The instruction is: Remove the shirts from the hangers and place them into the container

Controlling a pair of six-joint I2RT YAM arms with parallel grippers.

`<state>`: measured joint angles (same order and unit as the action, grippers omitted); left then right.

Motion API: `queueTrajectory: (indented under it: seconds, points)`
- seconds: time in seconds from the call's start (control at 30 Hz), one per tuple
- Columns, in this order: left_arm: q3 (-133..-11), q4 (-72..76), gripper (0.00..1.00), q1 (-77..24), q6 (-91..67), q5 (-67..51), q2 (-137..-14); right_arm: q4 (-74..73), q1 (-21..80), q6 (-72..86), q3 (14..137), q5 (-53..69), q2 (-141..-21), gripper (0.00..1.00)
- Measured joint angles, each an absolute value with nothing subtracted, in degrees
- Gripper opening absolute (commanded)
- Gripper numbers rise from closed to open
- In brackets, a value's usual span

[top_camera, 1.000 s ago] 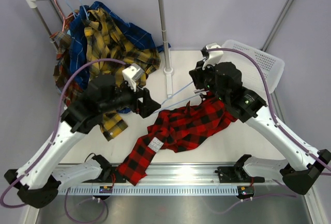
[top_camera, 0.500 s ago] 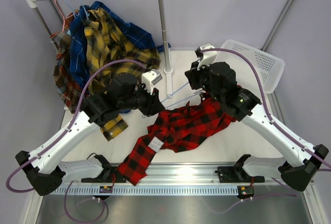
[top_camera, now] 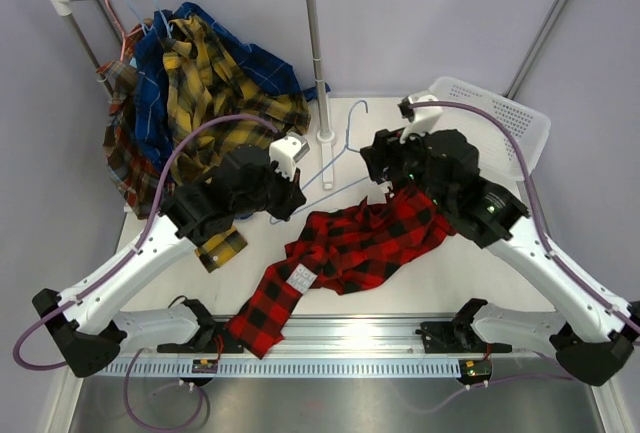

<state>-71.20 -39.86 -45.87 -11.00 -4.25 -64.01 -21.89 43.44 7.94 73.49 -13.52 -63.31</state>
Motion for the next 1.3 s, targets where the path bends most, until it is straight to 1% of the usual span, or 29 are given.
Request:
queueTrajectory:
  seconds: [0.03, 0.2, 0.33, 0.5, 0.63, 0.77, 0.93, 1.1, 1.13, 1.17, 1.27, 1.3]
  points:
    - [-70.6, -39.8, 0.00, -45.8, -10.9, -2.7, -64.0, -22.9, 43.5, 8.1, 73.2, -14.2, -61.5, 0.73]
    - [-65.9, -39.3, 0.00, -45.8, -10.7, 2.9, -62.6, -26.0, 43.5, 9.2, 70.8, -17.6, -51.8, 0.74]
    - [-62.9, -38.9, 0.00, -45.8, -10.7, 5.0, -61.1, -26.7, 43.5, 10.4, 66.5, -20.0, -47.4, 0.74]
    - [-62.3, -37.6, 0.00, -45.8, -10.7, 6.8, -56.9, -26.6, 43.5, 14.7, 58.8, -22.2, -50.2, 0.73]
    - [-62.3, -36.3, 0.00, -45.8, -10.7, 7.0, -52.1, -26.3, 43.5, 20.6, 54.0, -23.5, -57.3, 0.73]
    - [-62.3, -36.2, 0.00, -45.8, -11.4, 9.8, -47.8, -26.2, 43.5, 24.8, 52.5, -23.6, -62.7, 0.73]
    - [-62.6, -36.6, 0.00, -45.7, -12.9, 20.3, -44.7, -25.5, 43.5, 27.5, 50.9, -23.5, -62.3, 0.74]
    - [-68.2, -37.7, 0.00, -44.7, -13.0, 27.7, -47.8, -25.4, 43.5, 28.4, 49.6, -23.4, -57.9, 0.77]
    - [-69.8, -37.7, 0.00, -44.4, -12.7, 28.5, -49.2, -25.4, 43.5, 28.5, 49.3, -23.4, -56.6, 0.79]
    - [-71.9, -37.8, 0.00, -43.7, -12.3, 29.3, -50.8, -25.4, 43.5, 28.6, 48.9, -23.3, -55.4, 0.83]
    - [-78.3, -37.0, 0.00, -41.4, -10.7, 30.2, -56.4, -26.1, 43.5, 28.9, 47.5, -23.3, -51.5, 0.91]
    - [-79.2, -36.8, 0.00, -41.1, -10.4, 30.2, -57.2, -26.5, 43.5, 28.9, 47.0, -23.3, -50.3, 0.96]
